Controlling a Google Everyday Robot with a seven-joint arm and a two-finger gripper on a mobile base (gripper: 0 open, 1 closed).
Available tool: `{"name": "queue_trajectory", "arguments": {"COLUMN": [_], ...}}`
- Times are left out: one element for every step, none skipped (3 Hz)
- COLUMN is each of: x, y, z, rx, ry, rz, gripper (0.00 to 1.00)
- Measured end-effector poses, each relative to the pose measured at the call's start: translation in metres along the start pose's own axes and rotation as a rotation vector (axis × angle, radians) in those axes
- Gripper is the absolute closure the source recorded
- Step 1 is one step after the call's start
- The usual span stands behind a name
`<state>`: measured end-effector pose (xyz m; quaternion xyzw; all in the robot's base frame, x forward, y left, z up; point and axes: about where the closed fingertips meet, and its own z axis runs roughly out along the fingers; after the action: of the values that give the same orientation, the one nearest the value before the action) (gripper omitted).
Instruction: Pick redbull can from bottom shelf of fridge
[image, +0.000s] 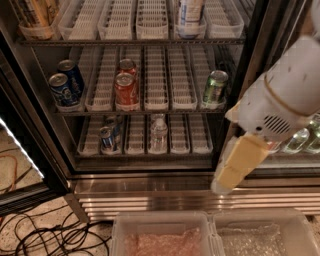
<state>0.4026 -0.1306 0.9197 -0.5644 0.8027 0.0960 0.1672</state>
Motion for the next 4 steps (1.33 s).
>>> {"name": "queue_trajectory", "arguments": {"x": [-0.010,-0.025,-0.032,-0.032], "y": [0.027,0.041,0.032,0.032], "z": [0.062,0.117,0.118,0.118], "rx": [-0.058,-0.107,-0.064,-0.064], "ry": [-0.083,-0.172,-0.204,-0.204], "rz": [0.123,0.237,0.242,0.242], "gripper": [0.00,0.00,0.00,0.00]}}
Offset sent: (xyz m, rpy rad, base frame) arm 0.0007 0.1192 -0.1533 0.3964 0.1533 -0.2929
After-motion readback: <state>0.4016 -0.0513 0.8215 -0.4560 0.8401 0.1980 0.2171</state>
